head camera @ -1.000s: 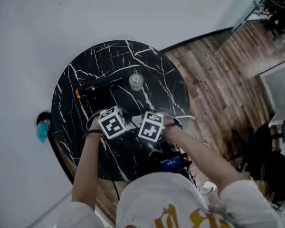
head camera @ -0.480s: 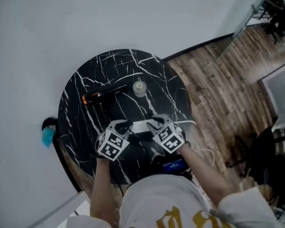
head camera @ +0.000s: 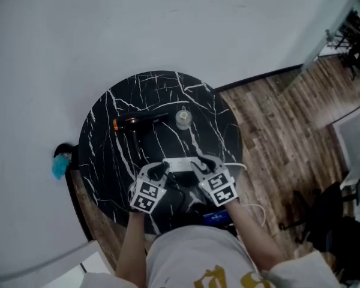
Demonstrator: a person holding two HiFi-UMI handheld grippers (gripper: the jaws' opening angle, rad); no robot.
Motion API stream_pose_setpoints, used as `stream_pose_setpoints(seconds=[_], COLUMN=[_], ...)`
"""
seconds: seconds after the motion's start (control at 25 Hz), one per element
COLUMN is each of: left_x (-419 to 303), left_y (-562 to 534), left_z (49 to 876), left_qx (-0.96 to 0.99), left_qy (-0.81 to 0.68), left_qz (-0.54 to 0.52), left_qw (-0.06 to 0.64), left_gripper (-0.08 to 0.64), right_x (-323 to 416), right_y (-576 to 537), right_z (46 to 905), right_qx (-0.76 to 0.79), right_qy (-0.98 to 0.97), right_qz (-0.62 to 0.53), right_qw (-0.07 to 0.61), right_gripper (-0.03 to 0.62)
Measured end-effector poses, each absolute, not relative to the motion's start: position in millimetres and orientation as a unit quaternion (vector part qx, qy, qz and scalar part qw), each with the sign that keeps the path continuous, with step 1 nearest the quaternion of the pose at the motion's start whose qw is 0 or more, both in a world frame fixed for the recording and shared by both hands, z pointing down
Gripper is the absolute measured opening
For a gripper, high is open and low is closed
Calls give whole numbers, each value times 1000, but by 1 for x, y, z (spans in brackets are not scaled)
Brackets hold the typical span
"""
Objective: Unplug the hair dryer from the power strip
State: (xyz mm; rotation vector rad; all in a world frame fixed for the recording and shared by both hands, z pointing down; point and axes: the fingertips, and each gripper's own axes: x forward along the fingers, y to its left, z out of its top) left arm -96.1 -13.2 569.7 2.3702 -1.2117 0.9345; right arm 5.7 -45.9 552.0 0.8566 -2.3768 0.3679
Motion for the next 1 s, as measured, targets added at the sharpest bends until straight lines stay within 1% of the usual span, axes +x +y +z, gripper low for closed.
stream_pose_setpoints(seconds=[0.28, 0.52, 0.68, 1.0], left_x=[-94, -93, -92, -107], left_y=[13, 28, 32, 38], left_z=[593, 616, 621, 613], left_qx=[823, 814, 812, 813], left_qy=[-424, -418, -409, -402], left_qz=[310, 294, 297, 303], left_qw=[215, 277, 293, 292], left_gripper=[49, 52, 90, 184], right_x=[6, 7, 3, -2], right_y=[-34, -33, -32, -35], right_z=[556, 551, 548, 542], right_qx=[330, 332, 330, 330], right_qy=[-887, -888, -889, -892], right_qz=[136, 133, 131, 124], right_qw=[293, 290, 288, 284], right_gripper=[103, 103, 102, 97])
